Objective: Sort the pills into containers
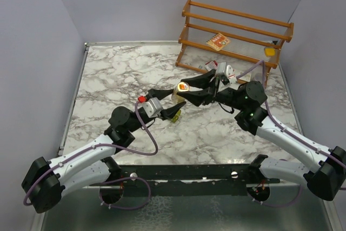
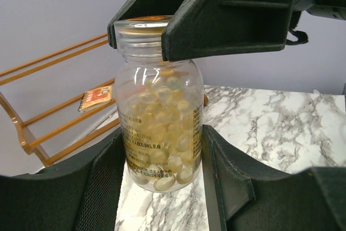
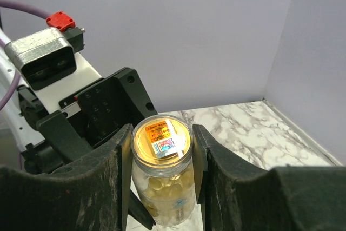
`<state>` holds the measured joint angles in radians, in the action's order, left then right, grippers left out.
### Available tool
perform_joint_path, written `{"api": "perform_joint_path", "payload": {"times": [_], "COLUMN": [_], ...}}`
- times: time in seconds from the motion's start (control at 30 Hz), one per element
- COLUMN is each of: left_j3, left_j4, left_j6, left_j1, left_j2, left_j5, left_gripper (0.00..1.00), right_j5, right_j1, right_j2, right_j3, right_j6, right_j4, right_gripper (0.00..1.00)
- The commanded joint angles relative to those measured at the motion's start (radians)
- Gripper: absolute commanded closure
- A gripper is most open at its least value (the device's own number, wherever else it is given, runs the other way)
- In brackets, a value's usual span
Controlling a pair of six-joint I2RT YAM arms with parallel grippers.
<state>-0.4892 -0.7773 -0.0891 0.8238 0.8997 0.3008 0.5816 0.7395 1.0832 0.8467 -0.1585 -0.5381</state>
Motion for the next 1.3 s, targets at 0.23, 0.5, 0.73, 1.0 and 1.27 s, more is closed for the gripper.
{"api": "perform_joint_path", "payload": {"times": [0.23,0.5,0.73,1.0,1.27], "left_j3": [-0.125,-0.166,-0.191,-0.224,-0.245], "left_j4": [-0.134,-0.132,-0.132,-0.12,-0.111], "left_j6": [-0.063,-0.095,-0.114,-0.123,-0.156], "left_j1": [0.055,0.093,0.12,0.144,0.185], "left_j2": [0.083,0.133,0.171,0.206,0.243], "left_j5": [-0.041,-0.104,-0.156,-0.201,-0.25], "left_gripper": [1.0,1.0,1.0,1.0,1.0], "right_j5": [-0.291,-0.462,-0.615,-0.745,-0.859], "right_j1": [0.068,0.142,0.197,0.225,0.26], "right_j2": [0.049,0.082,0.113,0.144,0.174], "right_j3": [0.04,0.065,0.081,0.099,0.121], "right_j6": [0.077,0.154,0.208,0.234,0.262], "right_j4": [0.184,0.221,0.24,0.251,0.239], "right_gripper": [0.99,0.99,0.99,0.99,0.99]}}
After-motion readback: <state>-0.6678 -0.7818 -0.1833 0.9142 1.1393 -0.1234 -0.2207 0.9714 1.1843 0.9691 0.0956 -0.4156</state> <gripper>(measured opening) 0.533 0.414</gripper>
